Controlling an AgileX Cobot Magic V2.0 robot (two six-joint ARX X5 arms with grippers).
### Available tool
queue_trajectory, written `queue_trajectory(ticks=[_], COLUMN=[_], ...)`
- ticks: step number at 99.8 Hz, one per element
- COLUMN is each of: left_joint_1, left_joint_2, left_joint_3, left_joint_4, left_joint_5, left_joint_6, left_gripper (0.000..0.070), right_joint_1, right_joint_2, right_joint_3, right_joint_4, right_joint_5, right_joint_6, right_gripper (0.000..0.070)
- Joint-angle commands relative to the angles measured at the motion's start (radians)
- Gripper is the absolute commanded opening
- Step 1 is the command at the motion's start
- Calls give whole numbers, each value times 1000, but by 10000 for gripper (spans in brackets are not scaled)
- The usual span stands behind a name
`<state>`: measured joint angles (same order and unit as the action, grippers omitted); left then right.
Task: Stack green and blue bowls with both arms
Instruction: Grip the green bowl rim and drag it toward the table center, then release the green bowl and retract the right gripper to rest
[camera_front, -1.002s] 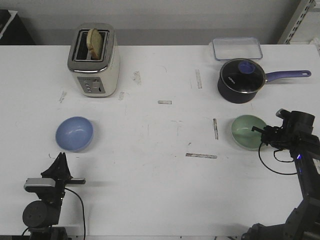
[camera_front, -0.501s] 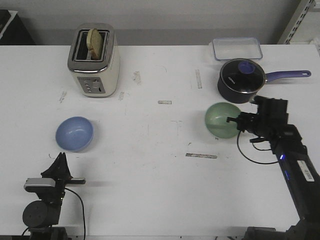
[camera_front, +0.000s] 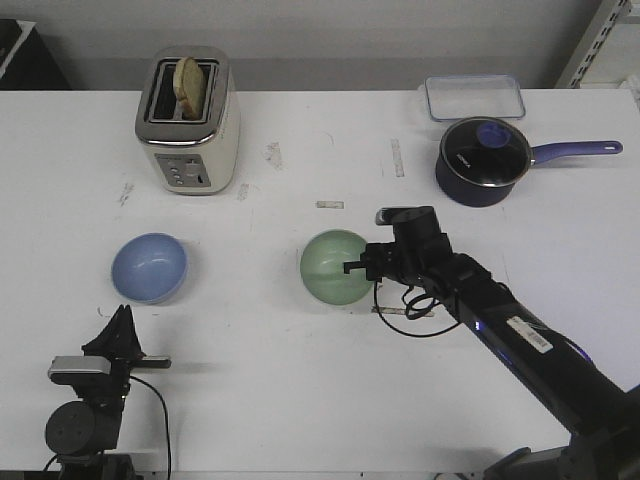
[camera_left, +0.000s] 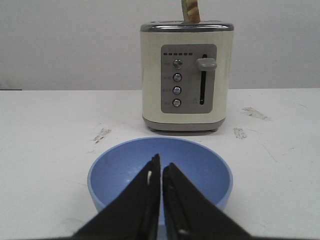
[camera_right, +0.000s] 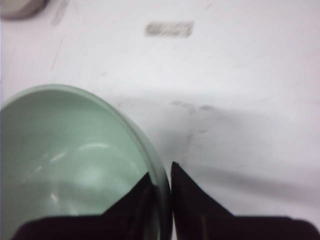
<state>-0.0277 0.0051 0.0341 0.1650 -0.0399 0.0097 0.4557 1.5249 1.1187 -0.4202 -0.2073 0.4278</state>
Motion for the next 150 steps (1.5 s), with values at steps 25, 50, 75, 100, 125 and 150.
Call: queue_trajectory(ticks=[25, 50, 75, 100, 125, 150], left_joint_1=[-1, -1, -1, -1, -1, -1], left_joint_2=[-2, -2, -2, -2, -2, -2], left_joint_3=[-22, -22, -22, -22, -22, -22], left_joint_4=[15, 14, 14, 15, 15, 14], left_joint_5=[-3, -3, -3, -3, -3, -3], left_joint_6=[5, 5, 5, 5, 5, 5], left_gripper=[1, 1, 1, 1, 1, 1], right_joint_1=[71, 79, 79, 71, 33, -38], right_joint_2=[119, 146, 144, 80, -45, -170], right_joint_3=[14, 14, 14, 14, 11, -88], right_joint_4=[65, 70, 80, 76, 76, 156], right_joint_5=[2, 2, 0, 3, 79, 231], right_joint_6=[48, 51, 51, 35, -160, -378], right_gripper=[5, 30, 195, 383, 312, 81])
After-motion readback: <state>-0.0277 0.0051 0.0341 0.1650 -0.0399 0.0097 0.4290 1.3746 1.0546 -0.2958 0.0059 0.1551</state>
